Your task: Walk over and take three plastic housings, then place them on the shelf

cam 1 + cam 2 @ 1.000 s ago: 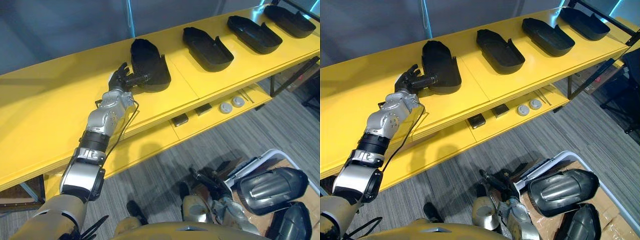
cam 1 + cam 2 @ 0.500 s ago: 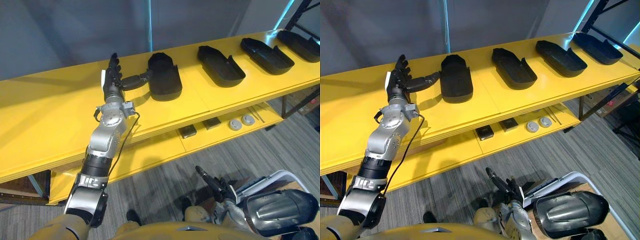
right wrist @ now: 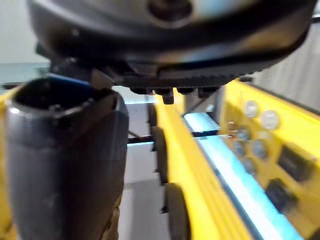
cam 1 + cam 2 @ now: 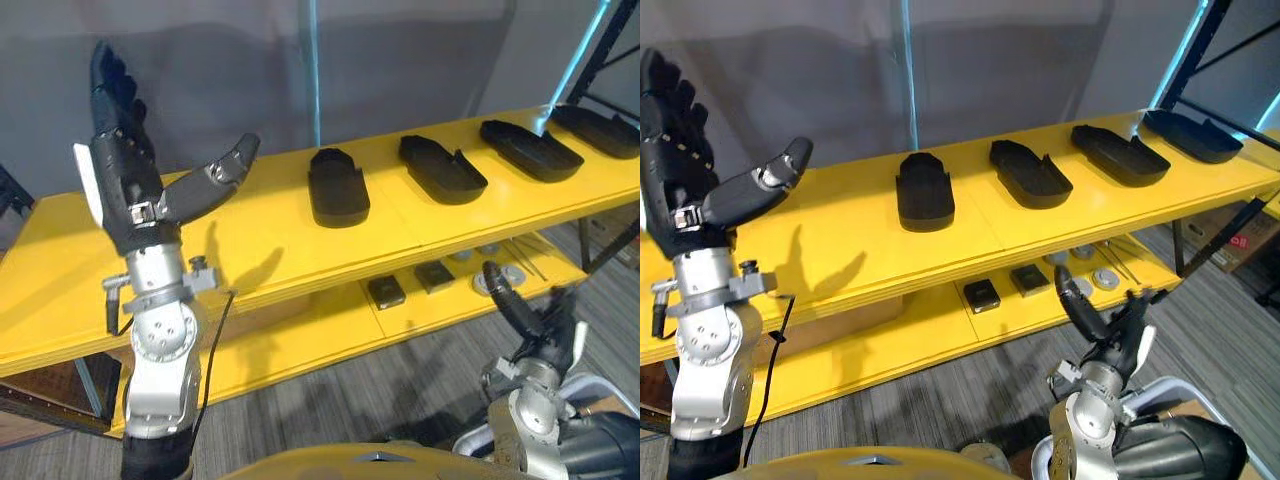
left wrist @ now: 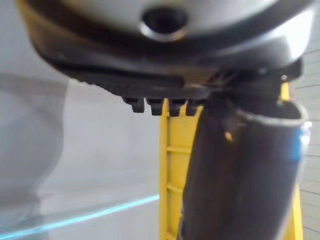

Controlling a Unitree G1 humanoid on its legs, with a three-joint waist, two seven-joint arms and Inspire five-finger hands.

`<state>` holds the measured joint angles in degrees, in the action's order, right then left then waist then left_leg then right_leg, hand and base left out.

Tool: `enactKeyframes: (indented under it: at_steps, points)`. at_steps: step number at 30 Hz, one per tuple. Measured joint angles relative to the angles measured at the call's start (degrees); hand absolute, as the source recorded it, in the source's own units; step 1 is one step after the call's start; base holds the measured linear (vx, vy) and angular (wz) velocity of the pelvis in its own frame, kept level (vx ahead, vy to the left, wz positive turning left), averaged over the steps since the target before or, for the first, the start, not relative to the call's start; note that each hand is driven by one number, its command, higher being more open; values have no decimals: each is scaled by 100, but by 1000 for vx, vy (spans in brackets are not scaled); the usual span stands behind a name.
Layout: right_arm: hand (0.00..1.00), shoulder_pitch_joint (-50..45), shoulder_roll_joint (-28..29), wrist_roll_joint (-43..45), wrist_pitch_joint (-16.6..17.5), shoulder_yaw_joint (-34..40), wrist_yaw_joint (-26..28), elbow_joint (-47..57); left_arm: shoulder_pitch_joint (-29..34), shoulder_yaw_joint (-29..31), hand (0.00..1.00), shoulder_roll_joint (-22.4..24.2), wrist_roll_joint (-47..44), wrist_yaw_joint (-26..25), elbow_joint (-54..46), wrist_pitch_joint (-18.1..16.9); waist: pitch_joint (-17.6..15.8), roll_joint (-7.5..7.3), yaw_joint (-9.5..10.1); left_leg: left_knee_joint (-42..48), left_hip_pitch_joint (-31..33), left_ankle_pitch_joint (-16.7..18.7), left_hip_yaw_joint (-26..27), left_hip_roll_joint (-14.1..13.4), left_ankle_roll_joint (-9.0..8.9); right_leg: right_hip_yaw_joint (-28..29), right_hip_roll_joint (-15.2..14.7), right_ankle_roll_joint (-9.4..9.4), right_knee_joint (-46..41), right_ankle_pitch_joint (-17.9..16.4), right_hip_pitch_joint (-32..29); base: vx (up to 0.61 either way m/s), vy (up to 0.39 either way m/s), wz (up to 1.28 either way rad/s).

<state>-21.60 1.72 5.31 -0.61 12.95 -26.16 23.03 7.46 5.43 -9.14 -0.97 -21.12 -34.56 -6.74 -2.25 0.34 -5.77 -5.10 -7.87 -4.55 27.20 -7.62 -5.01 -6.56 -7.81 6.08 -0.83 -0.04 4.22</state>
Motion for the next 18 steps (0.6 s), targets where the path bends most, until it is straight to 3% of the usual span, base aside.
enactKeyframes:
  at_steps: [6, 9, 12, 14, 18]
  points:
    - [100, 311, -81, -374, 473, 287, 113, 706, 1164, 721, 100, 470, -317, 12, 51, -98, 8, -153, 116, 2, 45, 0, -86, 31, -10, -16, -5, 2, 26, 1, -15, 27, 3, 3]
    - [100, 508, -308, 263, 735, 303, 740, 709, 1338, 1026, 100, 612, -320, -4, 247, -119, 40, -207, 176, 3, 74, 10, -130, 88, -26, -35, -25, 9, 91, 19, 6, 48, 21, 7]
    - [100, 840, -585, 905, 786, 11, 1411, 680, 1335, 1182, 100, 724, -319, -107, 463, -195, 28, -191, 244, 14, 167, 3, -275, 125, -16, -171, -57, 6, 109, 38, 12, 46, 10, 20]
    - [100, 1223, -734, 952, 793, -375, 1707, 507, 1324, 1360, 100, 785, -298, -314, 609, -198, 19, -176, 265, 24, 186, -24, -388, 129, 16, -288, -57, 36, 167, 59, 88, 65, -10, 25]
    - [100, 2021, -1100, 928, 857, -1206, 2093, 28, 1194, 2049, 100, 911, -264, -1200, 1215, -195, -2, -158, 469, 29, 332, -68, -725, 138, 30, -588, -40, 30, 240, 59, 181, 49, -23, 41]
